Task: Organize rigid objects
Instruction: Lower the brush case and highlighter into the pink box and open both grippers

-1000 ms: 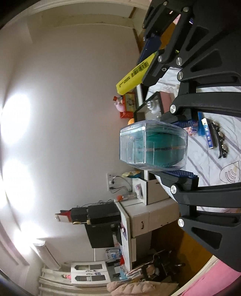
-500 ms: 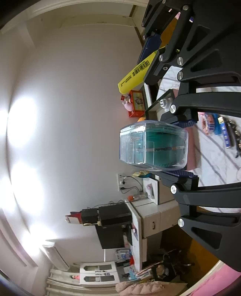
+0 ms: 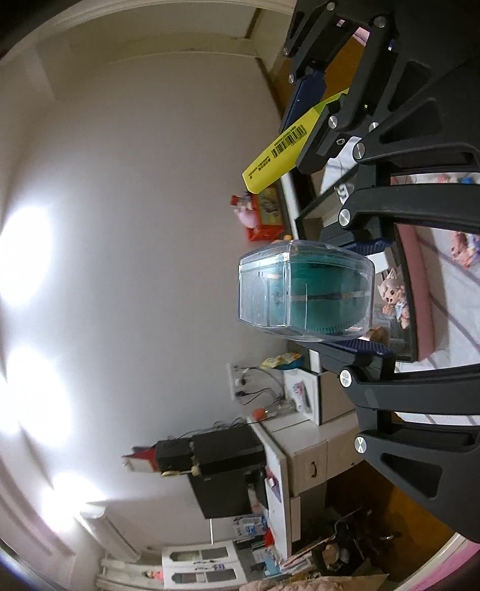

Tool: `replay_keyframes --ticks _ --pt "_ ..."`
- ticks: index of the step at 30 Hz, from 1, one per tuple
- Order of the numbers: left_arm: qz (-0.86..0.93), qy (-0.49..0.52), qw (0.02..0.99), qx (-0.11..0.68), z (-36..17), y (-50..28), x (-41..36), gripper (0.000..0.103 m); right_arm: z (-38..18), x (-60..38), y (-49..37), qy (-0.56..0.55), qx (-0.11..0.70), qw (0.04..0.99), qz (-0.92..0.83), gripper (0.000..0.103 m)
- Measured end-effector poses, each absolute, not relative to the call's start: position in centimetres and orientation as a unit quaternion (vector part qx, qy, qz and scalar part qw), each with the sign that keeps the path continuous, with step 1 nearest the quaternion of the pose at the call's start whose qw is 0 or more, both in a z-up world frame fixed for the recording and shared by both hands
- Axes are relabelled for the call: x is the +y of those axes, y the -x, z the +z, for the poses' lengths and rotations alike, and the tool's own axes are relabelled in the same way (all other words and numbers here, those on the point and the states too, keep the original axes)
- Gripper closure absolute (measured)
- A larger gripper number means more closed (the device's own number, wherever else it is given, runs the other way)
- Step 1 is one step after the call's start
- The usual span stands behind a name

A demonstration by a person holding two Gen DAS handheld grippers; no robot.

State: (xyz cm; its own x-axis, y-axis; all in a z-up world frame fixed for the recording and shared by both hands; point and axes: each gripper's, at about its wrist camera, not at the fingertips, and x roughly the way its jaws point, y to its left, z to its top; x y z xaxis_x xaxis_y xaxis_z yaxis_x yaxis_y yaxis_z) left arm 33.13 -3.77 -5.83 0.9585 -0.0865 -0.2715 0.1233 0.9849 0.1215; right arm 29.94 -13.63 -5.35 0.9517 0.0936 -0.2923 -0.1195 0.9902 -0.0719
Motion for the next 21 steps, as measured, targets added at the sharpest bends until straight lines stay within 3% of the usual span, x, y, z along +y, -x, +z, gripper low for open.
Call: replay_keyframes --ticks 6,16,21 --pt "-0.070 -0.069 0.975 0.198 -7.9 -41.1 -3.8 0.066 -7.2 -13.5 -36.8 0.056 0.190 0.979 0.057 0.076" --pt "-0.066 -0.094 0.932 0.344 -16.0 -50.8 -5.2 0.066 -14.4 -14.2 -46.2 0.056 0.318 0.944 0.071 0.076" --pt "-0.056 -0.087 0.929 0.354 -16.9 -52.1 -4.6 0.063 -15.3 -14.7 -48.1 0.043 0.350 0.931 0.089 0.075"
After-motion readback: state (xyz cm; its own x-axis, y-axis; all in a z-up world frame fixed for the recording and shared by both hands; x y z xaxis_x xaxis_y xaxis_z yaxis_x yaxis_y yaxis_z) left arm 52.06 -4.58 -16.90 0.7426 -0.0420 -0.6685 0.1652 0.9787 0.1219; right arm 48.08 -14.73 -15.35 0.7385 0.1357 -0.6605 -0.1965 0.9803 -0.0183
